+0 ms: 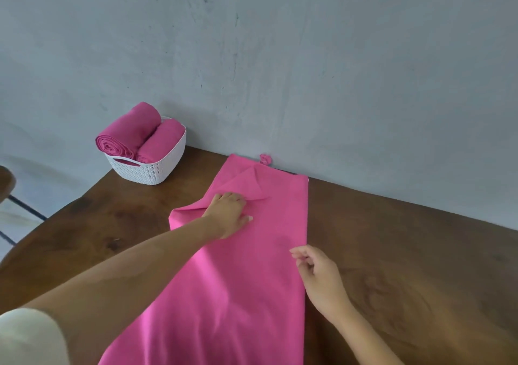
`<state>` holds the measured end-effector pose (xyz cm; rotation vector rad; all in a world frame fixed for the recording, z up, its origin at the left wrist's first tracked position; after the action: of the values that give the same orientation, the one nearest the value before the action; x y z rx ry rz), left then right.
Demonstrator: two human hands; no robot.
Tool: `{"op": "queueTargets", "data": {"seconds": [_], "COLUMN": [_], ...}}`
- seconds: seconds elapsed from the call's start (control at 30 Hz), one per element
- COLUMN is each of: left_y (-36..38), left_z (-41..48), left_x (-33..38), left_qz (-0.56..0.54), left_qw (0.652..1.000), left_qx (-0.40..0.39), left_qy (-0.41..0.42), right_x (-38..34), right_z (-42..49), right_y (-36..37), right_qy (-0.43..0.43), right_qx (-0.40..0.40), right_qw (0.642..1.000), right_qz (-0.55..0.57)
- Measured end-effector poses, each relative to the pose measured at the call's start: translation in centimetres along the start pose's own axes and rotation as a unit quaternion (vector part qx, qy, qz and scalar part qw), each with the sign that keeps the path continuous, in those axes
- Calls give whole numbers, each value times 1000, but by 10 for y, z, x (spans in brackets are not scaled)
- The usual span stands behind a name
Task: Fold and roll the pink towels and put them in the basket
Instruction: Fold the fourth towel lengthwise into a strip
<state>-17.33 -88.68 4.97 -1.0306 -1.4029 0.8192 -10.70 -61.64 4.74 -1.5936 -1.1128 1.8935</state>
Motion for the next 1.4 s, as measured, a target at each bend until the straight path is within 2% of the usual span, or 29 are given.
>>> {"op": "queueTargets", "data": {"seconds": [0.17, 0.47, 0.53, 0.6, 0.7, 0.77, 0.9, 0.97, 1.07, 1.17, 1.3, 1.4], "left_y": [-16, -29, -30, -32, -36, -43, -56, -63, -73, -75, -65, -53], "left_z": [-1, -4, -1, 1, 1, 2, 12, 19, 35, 59, 88, 106], "left_x": [-5, -14, -15, -17, -21, -25, -38, -45, -56, -71, -85, -87], "left_qz": [-152, -292, -316, -365, -487, -512, -499, -515, -530, -491, -385, -330], "left_qw": [982, 945, 940, 929, 869, 852, 855, 847, 846, 871, 917, 932], "left_qx": [109, 148, 129, 63, -69, -93, -137, -128, -56, 21, 92, 140], "left_qy": [26, -5, -9, -18, -44, -58, -31, -24, -19, -27, -46, -59], "right_x": [2, -11, -16, -19, -19, -17, -9, -3, 7, 17, 22, 27], "right_z": [42, 135, 157, 182, 213, 230, 249, 254, 257, 253, 238, 227], "right_y": [-9, -1, 1, 2, 4, 4, 3, 0, -10, -20, -31, -36], "right_qy": [-25, -86, -106, -120, -142, -148, -132, -133, -132, -136, -152, -161], "right_qx": [-20, -8, -11, -29, -73, -96, -117, -100, -67, -40, -30, -10], "right_qw": [998, 982, 971, 955, 926, 913, 908, 911, 919, 924, 926, 923], "right_qz": [-49, -168, -216, -269, -341, -367, -381, -377, -365, -356, -344, -350]}}
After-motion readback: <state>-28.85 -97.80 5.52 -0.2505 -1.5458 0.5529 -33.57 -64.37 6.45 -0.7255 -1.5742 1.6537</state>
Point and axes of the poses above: each hand's wrist, its own z-axis towards the middle knuckle, its own y-axis out of the palm, x = y × z, the point moved 3 cm from there along z, towards the middle knuckle, and after that the axes turned 14 degrees about -z, right-handed, at the moved point
